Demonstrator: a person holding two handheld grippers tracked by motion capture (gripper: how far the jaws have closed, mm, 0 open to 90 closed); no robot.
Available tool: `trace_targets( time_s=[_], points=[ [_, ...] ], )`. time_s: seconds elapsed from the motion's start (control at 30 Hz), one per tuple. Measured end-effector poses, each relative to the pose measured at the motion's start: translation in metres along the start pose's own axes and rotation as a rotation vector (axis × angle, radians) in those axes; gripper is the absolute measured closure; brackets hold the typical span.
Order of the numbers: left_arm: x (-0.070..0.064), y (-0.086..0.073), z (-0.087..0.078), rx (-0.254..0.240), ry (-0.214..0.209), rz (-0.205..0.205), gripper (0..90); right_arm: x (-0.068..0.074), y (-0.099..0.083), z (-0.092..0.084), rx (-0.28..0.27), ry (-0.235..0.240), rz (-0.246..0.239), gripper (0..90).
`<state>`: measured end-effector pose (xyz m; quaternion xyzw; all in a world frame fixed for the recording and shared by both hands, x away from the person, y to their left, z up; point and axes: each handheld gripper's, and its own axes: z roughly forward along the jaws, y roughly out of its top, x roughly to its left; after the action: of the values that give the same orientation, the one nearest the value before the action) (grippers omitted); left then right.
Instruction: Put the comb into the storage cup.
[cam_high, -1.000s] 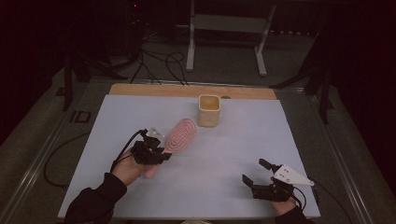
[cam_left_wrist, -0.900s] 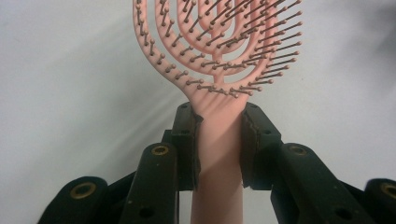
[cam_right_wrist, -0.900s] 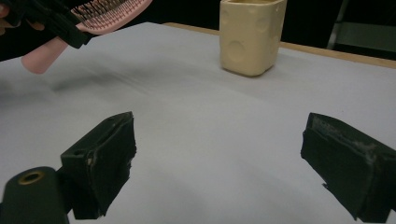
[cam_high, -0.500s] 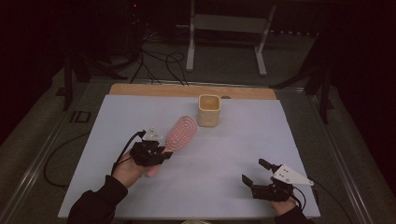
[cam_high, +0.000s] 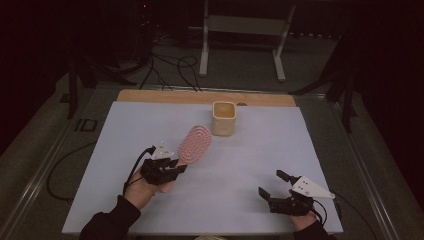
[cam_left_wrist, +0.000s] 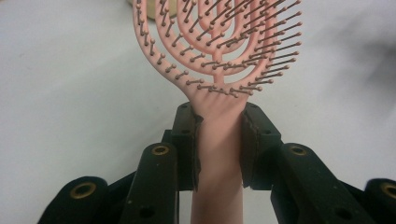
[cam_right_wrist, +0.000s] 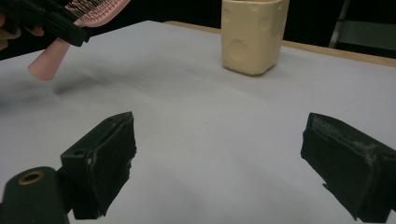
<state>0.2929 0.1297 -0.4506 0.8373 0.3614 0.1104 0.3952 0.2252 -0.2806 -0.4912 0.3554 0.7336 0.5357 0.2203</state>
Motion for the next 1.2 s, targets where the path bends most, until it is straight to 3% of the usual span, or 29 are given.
trace_targets(
  time_s=[0.1,0.67,0.83,1.2],
  points=[
    [-0.005,-0.004,0.000,-0.034,0.042,0.002,71.2,0.000,0.000,0.001,0.002,0.004,0.002,9.7],
    [-0.008,-0.021,0.007,-0.110,0.072,-0.021,71.1,0.001,0.001,0.001,0.002,0.013,-0.006,9.8],
    [-0.006,-0.023,0.007,-0.161,0.087,-0.031,71.2,0.001,0.002,0.002,0.013,0.024,0.004,9.7],
    [-0.004,-0.028,0.006,-0.165,0.097,-0.017,71.1,0.004,0.018,-0.002,0.050,0.040,0.024,9.6]
  ],
)
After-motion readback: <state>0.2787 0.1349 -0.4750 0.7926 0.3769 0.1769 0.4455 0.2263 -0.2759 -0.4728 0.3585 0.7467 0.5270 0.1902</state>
